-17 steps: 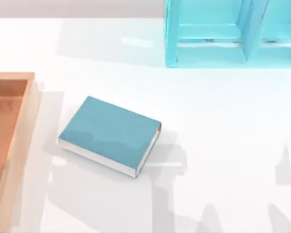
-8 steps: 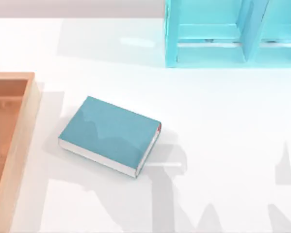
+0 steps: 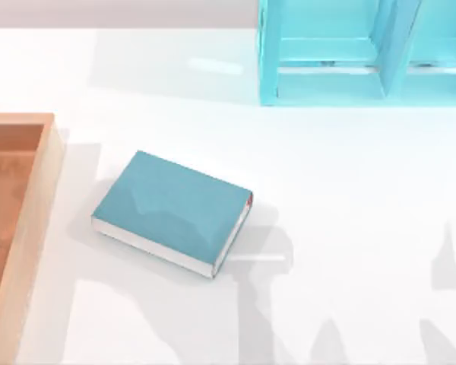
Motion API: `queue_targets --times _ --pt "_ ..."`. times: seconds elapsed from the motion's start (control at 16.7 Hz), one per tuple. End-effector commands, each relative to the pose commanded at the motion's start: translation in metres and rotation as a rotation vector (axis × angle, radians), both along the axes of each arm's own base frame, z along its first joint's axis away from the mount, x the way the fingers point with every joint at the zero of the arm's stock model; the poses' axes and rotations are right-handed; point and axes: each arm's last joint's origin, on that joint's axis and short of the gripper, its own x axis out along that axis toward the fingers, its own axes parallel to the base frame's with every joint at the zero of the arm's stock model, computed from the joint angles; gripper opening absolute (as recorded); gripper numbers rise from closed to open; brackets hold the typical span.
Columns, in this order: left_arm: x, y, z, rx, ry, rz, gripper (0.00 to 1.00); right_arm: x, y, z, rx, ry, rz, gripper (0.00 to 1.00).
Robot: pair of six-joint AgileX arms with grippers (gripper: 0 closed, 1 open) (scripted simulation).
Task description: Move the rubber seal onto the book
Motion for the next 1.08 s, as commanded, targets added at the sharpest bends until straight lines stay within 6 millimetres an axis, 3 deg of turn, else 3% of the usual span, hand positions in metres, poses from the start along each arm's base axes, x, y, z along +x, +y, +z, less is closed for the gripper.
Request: queue_targets --times 0.42,0.78,1.08 --pt "0.000 0.001 -0.072 0.002 -0.006 0.000 1.00 0.000 0.000 0.000 0.000 0.000 0.000 1.00" --pt "-0.002 0.000 -0.080 0.001 -0.004 0.000 1.00 0.000 0.000 0.000 0.000 0.000 0.000 1.00" --pt "-0.002 0.000 -0.080 0.001 -0.004 0.000 0.62 0.000 0.000 0.000 0.000 0.000 0.000 1.00"
